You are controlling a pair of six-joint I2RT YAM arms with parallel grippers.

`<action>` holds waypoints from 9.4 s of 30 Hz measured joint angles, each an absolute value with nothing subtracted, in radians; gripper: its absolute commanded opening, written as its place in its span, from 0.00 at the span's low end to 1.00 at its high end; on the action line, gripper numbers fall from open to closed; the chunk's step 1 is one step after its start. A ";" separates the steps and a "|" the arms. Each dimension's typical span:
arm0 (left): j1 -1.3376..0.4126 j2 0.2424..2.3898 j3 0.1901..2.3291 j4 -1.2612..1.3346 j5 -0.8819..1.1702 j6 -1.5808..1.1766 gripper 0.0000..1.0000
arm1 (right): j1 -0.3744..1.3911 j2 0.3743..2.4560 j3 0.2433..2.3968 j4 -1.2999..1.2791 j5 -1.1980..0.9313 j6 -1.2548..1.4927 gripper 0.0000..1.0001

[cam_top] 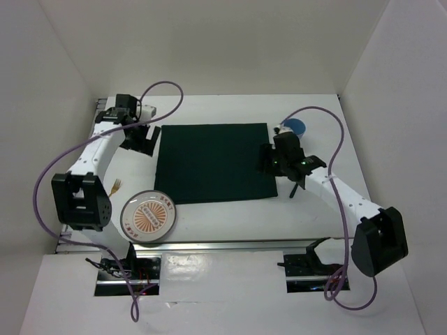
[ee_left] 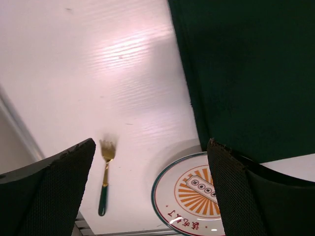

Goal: Set the dinner table for one person

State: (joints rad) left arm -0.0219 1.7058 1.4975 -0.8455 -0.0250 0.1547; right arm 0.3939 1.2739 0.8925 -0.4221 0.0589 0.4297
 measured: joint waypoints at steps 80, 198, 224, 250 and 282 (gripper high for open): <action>0.409 1.309 0.926 -0.694 -0.089 0.292 1.00 | 0.388 1.825 0.941 0.020 -0.461 0.934 0.06; -0.200 2.174 1.686 -1.008 0.125 -0.440 0.00 | 0.401 1.212 1.041 -0.553 0.148 0.585 0.61; -0.226 2.171 1.835 -1.049 0.081 -0.314 0.76 | 0.096 1.330 0.816 -0.691 0.086 0.531 0.76; -0.158 1.821 1.666 -1.046 0.080 -0.107 0.76 | -0.058 1.546 0.822 -0.453 -0.015 0.459 0.00; -0.072 1.686 1.546 -1.015 0.015 -0.104 0.76 | 0.403 1.679 1.169 -0.458 -0.009 0.353 0.00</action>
